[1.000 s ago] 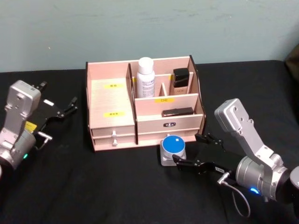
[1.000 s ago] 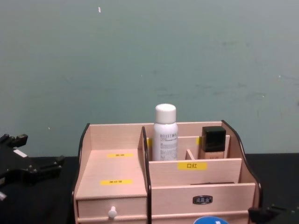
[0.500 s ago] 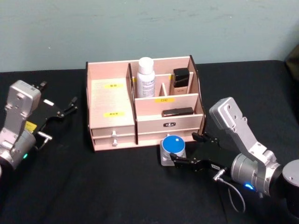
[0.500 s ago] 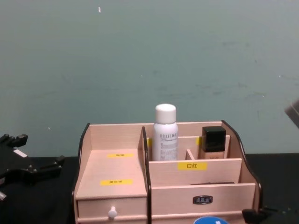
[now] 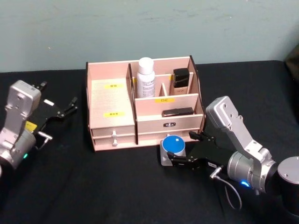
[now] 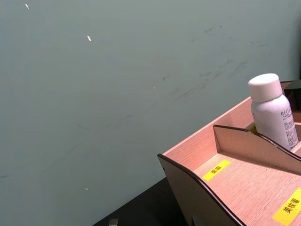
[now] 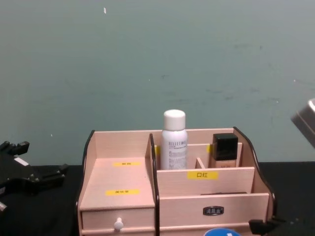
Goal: Pick up the facial cleanser and watermelon frost from the table and place them into the tiered storage box.
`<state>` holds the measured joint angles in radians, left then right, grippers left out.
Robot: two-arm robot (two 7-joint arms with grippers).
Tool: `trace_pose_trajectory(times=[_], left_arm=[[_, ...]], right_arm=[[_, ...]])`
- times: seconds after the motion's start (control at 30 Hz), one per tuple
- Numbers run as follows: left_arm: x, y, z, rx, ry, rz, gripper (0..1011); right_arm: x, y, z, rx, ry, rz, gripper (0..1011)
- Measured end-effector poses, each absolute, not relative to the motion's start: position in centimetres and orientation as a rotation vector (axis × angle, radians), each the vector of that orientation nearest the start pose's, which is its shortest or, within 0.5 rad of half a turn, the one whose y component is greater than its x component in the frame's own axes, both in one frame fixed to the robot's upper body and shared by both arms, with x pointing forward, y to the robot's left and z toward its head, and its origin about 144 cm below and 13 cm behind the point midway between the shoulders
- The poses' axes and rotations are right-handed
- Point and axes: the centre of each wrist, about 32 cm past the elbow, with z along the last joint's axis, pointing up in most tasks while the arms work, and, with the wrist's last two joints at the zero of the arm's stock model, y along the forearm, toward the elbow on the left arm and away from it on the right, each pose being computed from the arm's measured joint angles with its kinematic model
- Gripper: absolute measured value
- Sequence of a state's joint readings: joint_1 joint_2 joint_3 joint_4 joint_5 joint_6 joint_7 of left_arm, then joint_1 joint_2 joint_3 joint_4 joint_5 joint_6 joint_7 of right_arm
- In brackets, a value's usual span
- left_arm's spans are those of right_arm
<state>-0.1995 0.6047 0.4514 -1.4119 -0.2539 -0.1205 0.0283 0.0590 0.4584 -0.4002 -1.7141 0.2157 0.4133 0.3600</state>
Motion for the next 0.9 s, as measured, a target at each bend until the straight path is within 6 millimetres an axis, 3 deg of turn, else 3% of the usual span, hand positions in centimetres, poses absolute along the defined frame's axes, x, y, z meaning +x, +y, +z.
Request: trace_pose_trajectory(times=[0.9], left_arm=[[48.86, 30.97, 113.98, 0.304, -0.285, 1.248, 1009]], right_arm=[[45.43, -22.26, 116.42, -0.456, 0.124, -0.800, 1000]])
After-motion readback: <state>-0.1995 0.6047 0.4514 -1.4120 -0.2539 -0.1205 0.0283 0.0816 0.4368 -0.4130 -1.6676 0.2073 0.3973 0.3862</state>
